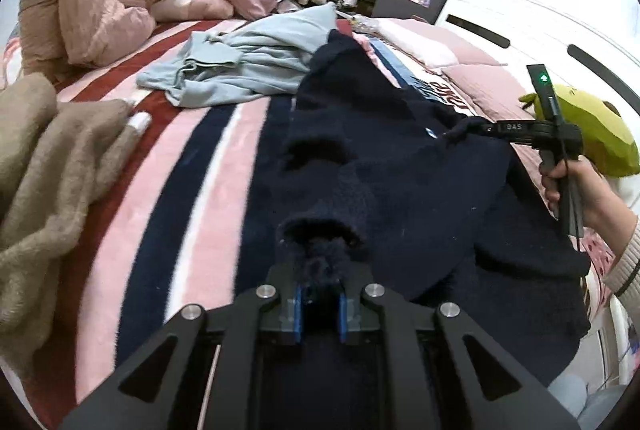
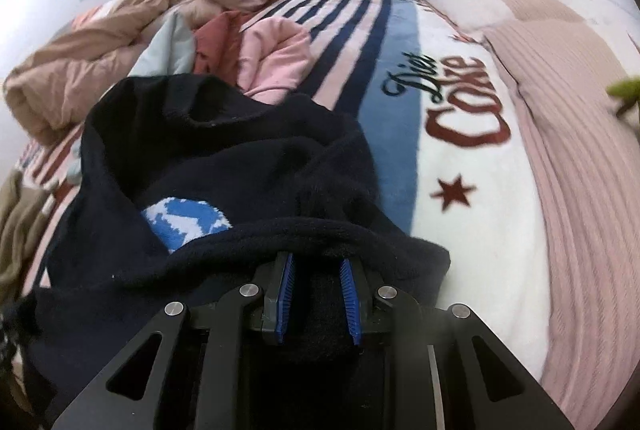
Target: Fold small clothes
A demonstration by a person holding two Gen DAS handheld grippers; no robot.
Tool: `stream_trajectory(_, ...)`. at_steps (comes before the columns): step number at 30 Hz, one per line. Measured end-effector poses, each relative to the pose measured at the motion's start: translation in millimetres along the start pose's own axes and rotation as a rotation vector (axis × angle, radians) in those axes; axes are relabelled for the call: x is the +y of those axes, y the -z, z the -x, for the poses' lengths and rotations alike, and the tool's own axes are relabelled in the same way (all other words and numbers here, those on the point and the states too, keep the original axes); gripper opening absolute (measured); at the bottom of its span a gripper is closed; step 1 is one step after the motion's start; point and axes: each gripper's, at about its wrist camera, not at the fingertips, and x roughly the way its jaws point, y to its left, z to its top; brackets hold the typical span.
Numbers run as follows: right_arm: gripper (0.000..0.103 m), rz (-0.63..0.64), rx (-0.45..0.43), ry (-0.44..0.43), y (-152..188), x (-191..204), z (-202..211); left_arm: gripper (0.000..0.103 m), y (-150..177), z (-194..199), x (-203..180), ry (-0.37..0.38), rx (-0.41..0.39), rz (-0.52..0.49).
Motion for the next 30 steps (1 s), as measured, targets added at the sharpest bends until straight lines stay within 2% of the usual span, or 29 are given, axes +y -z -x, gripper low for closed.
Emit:
stream_trajectory(4, 0.017, 0.015, 0.006, -0.023, -6, 0, 14, 0.01, -1, 7, 5, 0.025, -0.037, 0.0)
stream_trajectory(6, 0.03, 0.013, 0.042, -0.024, 2, -3, 20, 0.01, 0, 15, -1, 0.084, -0.063, -0.044)
stream_trajectory(7, 0.032, 0.017, 0.046, -0.018, 6, -4, 22, 0.01, -1, 18, -2, 0.127, -0.069, -0.051)
stream_trajectory(10, 0.04, -0.008, 0.052, -0.009, 24, -19, 37, 0.01, 0, 28, -8, 0.321, -0.07, -0.067)
stream_trajectory(11, 0.04, -0.025, 0.052, -0.016, 29, -23, 41, 0.01, 1, 33, -14, 0.404, -0.077, -0.094)
stream_trajectory(14, 0.043, -0.057, 0.036, 0.004, 40, -35, 58, 0.01, 9, 43, -38, 0.537, -0.028, -0.231)
stream_trajectory(18, 0.051, -0.057, -0.008, 0.096, 36, -42, 74, 0.01, 27, 34, -73, 0.593, 0.084, -0.365)
stream_trajectory(21, 0.053, -0.067, -0.003, 0.048, 27, -31, 72, 0.01, 45, 19, -98, 0.578, 0.158, -0.452)
stream_trajectory(23, 0.058, -0.06, 0.008, -0.002, 24, -13, 68, 0.013, 51, 15, -104, 0.554, 0.17, -0.464)
stream_trajectory(24, 0.061, -0.066, 0.017, -0.031, 24, -5, 66, 0.018, 51, 14, -104, 0.539, 0.168, -0.457)
stream_trajectory(26, 0.064, -0.092, 0.039, -0.121, 29, 14, 63, 0.036, 47, 18, -98, 0.535, 0.161, -0.431)
stream_trajectory(28, 0.066, -0.106, 0.057, -0.171, 35, 28, 62, 0.072, 42, 27, -88, 0.551, 0.134, -0.4)
stream_trajectory(30, 0.073, -0.072, 0.07, -0.206, 43, 51, 63, 0.081, 36, 36, -76, 0.564, 0.12, -0.373)
